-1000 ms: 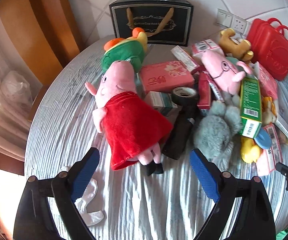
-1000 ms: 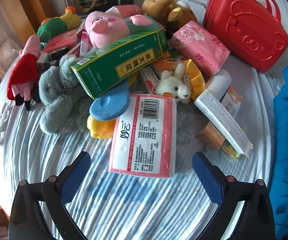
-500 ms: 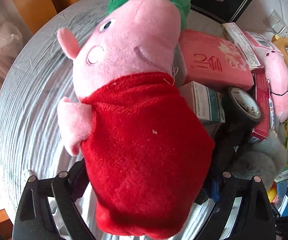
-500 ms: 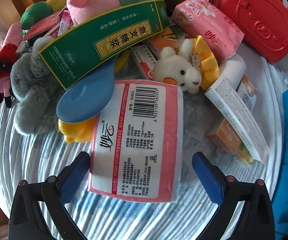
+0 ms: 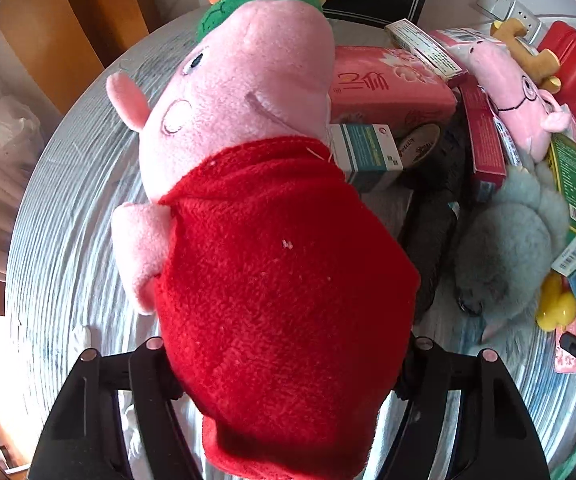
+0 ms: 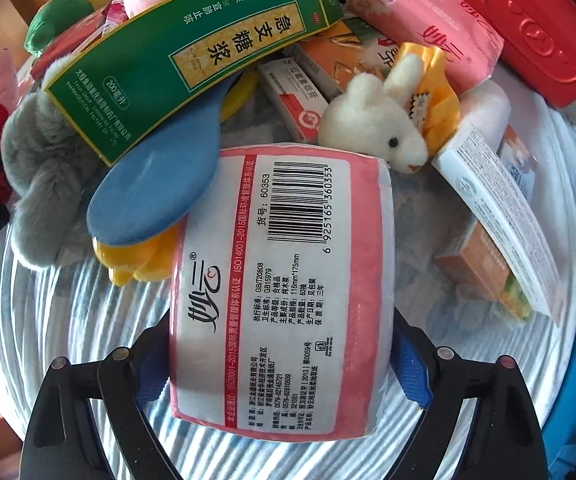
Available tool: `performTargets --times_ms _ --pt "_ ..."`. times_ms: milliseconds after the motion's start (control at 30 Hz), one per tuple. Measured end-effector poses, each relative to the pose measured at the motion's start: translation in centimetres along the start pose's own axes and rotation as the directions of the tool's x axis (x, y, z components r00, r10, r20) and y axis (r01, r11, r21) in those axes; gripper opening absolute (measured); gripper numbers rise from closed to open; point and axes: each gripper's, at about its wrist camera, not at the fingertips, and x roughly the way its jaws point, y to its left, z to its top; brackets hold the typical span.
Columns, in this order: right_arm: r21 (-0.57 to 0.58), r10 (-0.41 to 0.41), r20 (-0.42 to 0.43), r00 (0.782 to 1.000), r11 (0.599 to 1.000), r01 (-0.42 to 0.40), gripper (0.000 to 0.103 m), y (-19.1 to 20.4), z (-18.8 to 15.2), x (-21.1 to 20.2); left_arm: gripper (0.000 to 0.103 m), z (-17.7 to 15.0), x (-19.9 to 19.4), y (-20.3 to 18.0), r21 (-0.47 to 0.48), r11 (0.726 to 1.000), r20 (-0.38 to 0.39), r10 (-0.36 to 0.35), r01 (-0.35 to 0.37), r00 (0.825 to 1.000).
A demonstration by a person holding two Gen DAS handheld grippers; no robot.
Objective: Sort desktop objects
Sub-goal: 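Grasp the Peppa Pig plush with the left tool while the right grasps the pink tissue pack, then carry the Peppa Pig plush and tissue pack with both tools over the blue bin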
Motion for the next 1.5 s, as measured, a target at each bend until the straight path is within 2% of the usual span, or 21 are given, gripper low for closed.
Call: performTargets --times_ms 267,467,567,633,700,1100,1500 --pt "-0.002 0.026 0.012 1.000 1.000 -0.026 0.091 -0.5 -4.9 -2.6 0.071 -4.6 -4.4 -0.6 0.017 1.000 0.045 -0.014 0.013 0.999" --pt "0.018 0.039 0.069 0.997 0.999 -0.040 0.091 -1.1 -8.0 -6.2 0.071 -7.3 -8.6 -1.0 0.048 0.999 0.095 -0.025 0.020 0.995" --pt "0.024 0.043 0.104 0.994 0.999 -0.045 0.091 -1.3 -9.8 -8.3 0.071 -8.0 -10.7 -1.4 0.073 0.997 0.118 -0.029 0.021 0.993" --pt "0.029 0.051 0.126 0.991 0.998 -0.055 0.091 -2.4 -9.8 -9.3 0.071 -7.0 -11.5 -1.3 0.089 0.996 0.127 -0.033 0.022 0.991" --pt "0.036 0.059 0.148 0.987 0.997 -0.065 0.091 -2.2 -8.2 -10.3 0.071 -7.8 -13.1 -2.2 0.096 0.995 0.138 -0.041 0.028 0.990" --pt "0.013 0.126 0.277 0.952 0.991 -0.135 0.091 -4.1 -12.5 -18.9 0.071 -10.0 -21.7 -9.0 0.151 0.987 0.229 -0.085 0.051 0.970" --pt "-0.037 0.173 0.379 0.909 0.984 -0.172 0.091 -7.5 -14.9 -25.2 0.071 -11.0 -27.2 -16.0 0.178 0.982 0.298 -0.121 0.069 0.947"
